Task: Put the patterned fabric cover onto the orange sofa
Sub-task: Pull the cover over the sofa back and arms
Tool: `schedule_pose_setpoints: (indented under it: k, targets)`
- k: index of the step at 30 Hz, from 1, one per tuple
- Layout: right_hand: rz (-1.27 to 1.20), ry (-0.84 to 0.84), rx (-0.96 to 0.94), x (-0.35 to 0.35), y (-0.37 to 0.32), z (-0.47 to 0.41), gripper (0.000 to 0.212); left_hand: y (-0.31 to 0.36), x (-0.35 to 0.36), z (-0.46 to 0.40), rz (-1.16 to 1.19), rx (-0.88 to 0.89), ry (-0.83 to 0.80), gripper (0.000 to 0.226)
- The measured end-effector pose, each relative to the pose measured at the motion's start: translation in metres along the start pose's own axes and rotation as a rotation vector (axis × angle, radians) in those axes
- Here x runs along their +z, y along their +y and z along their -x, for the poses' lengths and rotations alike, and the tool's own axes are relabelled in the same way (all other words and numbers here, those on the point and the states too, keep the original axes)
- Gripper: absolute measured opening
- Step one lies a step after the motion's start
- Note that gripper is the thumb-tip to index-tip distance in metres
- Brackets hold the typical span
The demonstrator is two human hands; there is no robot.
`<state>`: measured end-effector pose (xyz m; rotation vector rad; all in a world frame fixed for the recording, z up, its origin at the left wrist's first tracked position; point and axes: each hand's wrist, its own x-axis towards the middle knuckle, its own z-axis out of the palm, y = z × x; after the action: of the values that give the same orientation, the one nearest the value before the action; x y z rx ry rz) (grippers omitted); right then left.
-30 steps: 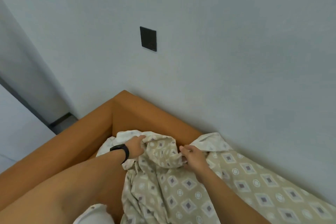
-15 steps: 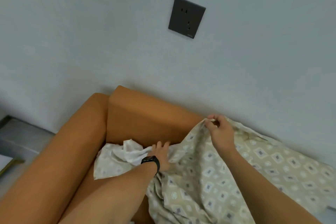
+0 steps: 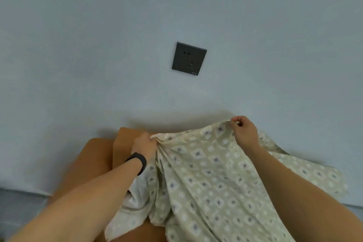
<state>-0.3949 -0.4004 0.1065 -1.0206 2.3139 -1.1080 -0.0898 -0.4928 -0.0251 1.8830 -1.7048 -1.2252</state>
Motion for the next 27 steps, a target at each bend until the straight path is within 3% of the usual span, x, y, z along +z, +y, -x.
schedule_pose_setpoints:
  k: [3, 4, 7, 9, 11, 12, 14, 17, 23, 25, 27]
  targets:
    - [0.137, -0.038, 0.019, 0.025, 0.015, 0.0, 0.015, 0.051, -0.025, -0.014, 0.296, 0.058, 0.2, 0.007]
    - [0.103, 0.004, -0.003, 0.027, -0.001, -0.006, 0.02, 0.102, -0.053, -0.032, 0.301, 0.167, 0.247, 0.003]
    - [0.167, -0.19, 0.005, 0.045, -0.008, 0.002, 0.043, 0.145, -0.062, -0.04, 0.323, 0.237, 0.339, 0.019]
    - [0.216, -0.409, 0.046, 0.056, 0.002, 0.01, 0.071, 0.126, -0.039, -0.042, 0.077, 0.294, 0.196, 0.057]
    - [0.305, -0.536, 0.108, 0.065, 0.015, 0.023, 0.088, 0.079, -0.013, -0.044, -0.213, 0.188, -0.12, 0.092]
    - [0.342, -0.563, 0.112, 0.07, 0.019, 0.031, 0.089, 0.053, -0.005, -0.049, -0.315, 0.118, -0.225, 0.097]
    - [0.331, -0.632, 0.128, 0.079, 0.024, 0.039, 0.091, 0.014, -0.008, -0.066, -0.45, 0.029, -0.246, 0.094]
    - [0.379, -0.709, 0.06, 0.095, 0.027, 0.054, 0.089, -0.008, -0.032, -0.081, -0.58, 0.033, -0.079, 0.086]
    - [0.787, -0.843, -0.195, 0.142, 0.024, 0.044, 0.069, -0.014, -0.084, -0.101, -0.747, 0.178, 0.249, 0.073]
    - [0.816, -0.852, -0.196, 0.158, 0.017, 0.034, 0.071, -0.022, -0.097, -0.115, -0.851, 0.184, 0.23, 0.072]
    - [0.821, -0.849, -0.168, 0.172, 0.018, 0.026, 0.078, -0.034, -0.101, -0.134, -0.821, 0.044, 0.113, 0.07]
